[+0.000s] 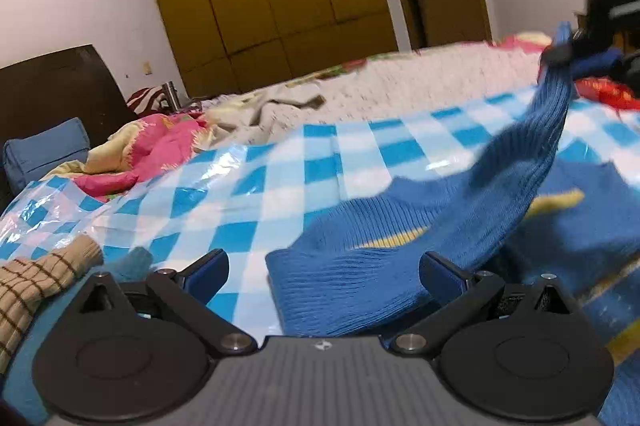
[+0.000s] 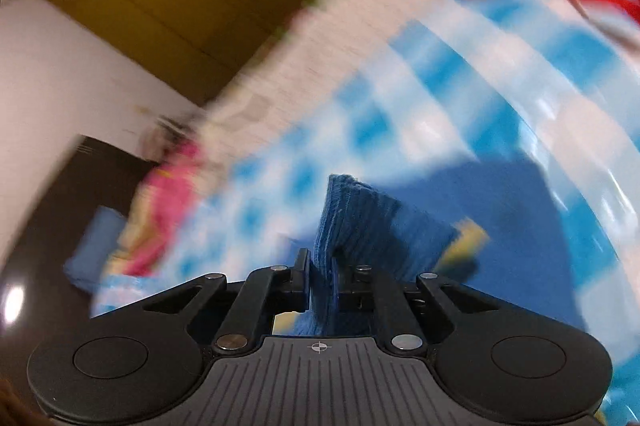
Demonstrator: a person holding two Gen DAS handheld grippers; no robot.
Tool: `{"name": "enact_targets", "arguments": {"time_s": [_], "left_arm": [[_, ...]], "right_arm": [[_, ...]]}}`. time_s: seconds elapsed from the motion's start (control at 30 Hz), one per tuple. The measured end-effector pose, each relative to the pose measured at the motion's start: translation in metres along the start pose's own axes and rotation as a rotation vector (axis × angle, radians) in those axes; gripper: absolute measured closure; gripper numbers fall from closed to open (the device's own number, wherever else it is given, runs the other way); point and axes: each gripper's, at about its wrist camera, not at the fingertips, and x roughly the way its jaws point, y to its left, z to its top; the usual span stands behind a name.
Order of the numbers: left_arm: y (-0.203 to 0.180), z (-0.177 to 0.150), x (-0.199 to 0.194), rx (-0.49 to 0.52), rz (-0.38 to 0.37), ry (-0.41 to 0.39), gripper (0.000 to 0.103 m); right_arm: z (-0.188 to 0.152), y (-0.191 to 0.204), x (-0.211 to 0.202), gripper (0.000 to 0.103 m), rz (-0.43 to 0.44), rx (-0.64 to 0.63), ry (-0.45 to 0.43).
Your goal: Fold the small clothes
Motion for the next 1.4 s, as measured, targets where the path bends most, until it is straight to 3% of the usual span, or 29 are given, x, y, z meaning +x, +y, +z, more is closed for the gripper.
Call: {"name": "enact_targets", "arguments": {"time_s": [0.07, 0.13, 0.2, 0.27, 0.33, 0.57, 0.73, 0.83, 1.1, 1.17, 1.23, 1.4], "left_arm": [[-0.001, -0.004, 0.002, -0.002, -0.009, 0.018, 0.000], [-0.005, -0.013, 0.009, 0.010, -0.018, 0.068, 0.000], [-0.009, -0.020, 0.014, 0.025, -0.032, 0.115, 0.000], [-0.012, -0.027, 0.013, 0.052, -0.033, 0.127, 0.000], [-0.012, -0.032, 0.012, 0.065, -0.029, 0.134, 0.000], [-0.009, -0.032, 0.010, 0.055, -0.013, 0.109, 0.000], [-0.011, -0.030, 0.014, 0.066, -0.012, 0.095, 0.000], [-0.009, -0.029, 0.012, 0.069, -0.012, 0.072, 0.000], [-0.006, -0.026, 0.021, 0.037, -0.011, 0.074, 0.000], [-0.005, -0.025, 0.021, 0.040, -0.007, 0.072, 0.000], [-0.003, -0.024, 0.020, 0.029, -0.006, 0.064, 0.000], [0.000, -0.022, 0.018, -0.013, -0.017, 0.048, 0.000]], "right_arm": [[0.001, 0.015, -0.022, 0.093, 0.060, -0.055, -0.075], [-0.006, 0.011, -0.036, 0.093, 0.030, -0.073, -0.112], [-0.017, -0.011, -0.030, 0.093, -0.079, -0.056, -0.075], [-0.028, -0.041, -0.013, 0.093, -0.260, -0.037, 0.003], [-0.037, -0.062, -0.009, 0.093, -0.309, 0.000, 0.033], [-0.032, -0.066, -0.019, 0.088, -0.246, -0.015, 0.023], [-0.022, -0.061, 0.009, 0.078, -0.258, 0.006, 0.060], [-0.022, -0.065, 0.021, 0.076, -0.280, 0.040, 0.079], [-0.021, -0.075, 0.025, 0.069, -0.234, 0.155, 0.061], [-0.020, -0.074, 0.027, 0.074, -0.231, 0.169, 0.046], [-0.018, -0.071, 0.023, 0.092, -0.210, 0.172, 0.031], [-0.013, -0.051, -0.020, 0.096, -0.116, 0.108, -0.057]]}}
